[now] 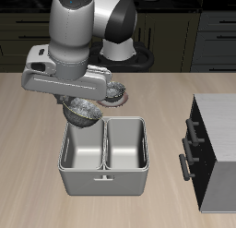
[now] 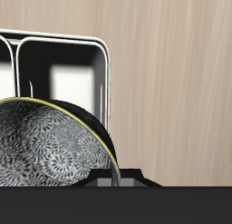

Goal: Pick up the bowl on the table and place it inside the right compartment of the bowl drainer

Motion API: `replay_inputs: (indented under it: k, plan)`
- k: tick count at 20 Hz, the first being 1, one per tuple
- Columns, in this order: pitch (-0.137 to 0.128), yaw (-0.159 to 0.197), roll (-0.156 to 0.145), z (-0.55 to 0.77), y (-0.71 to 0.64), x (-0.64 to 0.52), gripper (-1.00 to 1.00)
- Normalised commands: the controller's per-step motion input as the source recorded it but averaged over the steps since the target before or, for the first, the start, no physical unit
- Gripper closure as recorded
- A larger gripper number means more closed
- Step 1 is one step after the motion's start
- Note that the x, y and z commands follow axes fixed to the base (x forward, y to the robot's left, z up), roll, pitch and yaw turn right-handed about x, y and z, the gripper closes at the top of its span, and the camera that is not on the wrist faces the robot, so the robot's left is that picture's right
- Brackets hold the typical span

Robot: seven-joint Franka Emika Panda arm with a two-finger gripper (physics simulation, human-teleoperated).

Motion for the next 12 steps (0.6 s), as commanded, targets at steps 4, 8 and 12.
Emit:
replay_inputs:
  k: [4,8,12]
  plan:
    - [0.023,0.002,0.013,-0.13,0.01,0.0,1.0]
    - [0.021,0.016,-0.006,-0.15,0.01,0.01,1.0]
    - [0.02,0.012,-0.01,-0.13,-0.06,0.05,1.0]
